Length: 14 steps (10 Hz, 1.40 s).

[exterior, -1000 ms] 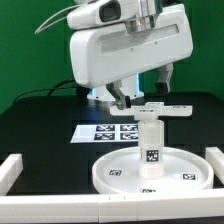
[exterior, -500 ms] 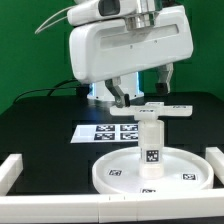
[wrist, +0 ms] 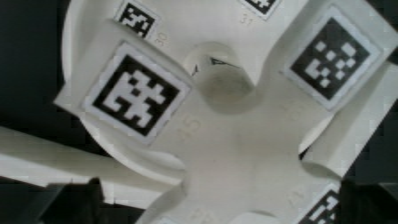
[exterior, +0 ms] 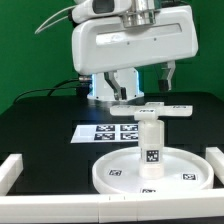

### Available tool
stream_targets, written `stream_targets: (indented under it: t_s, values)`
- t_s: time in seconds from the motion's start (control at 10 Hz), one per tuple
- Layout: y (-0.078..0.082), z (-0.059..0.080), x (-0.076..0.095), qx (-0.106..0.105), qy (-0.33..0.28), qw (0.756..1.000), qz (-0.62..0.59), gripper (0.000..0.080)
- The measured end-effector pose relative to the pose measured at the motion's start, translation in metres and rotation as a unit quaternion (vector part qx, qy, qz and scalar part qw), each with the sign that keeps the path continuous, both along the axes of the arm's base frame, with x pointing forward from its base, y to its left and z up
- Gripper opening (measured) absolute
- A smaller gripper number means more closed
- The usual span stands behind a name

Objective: Assemble round table

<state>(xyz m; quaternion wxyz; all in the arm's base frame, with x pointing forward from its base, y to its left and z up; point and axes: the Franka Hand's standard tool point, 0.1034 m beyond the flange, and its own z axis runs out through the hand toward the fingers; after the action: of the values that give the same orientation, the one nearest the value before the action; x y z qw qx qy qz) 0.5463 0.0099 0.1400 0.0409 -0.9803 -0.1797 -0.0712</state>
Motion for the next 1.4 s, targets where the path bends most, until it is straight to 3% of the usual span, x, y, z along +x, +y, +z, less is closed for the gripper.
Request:
stream_targets:
  t_s: [0.7,1.4]
  values:
    - [0.008,-0.020,0.000,0.002,0.006,1.000,0.024,0.0649]
    - [0.009,-0.019,0.006,0.004,0.004,1.000,0.017,0.0649]
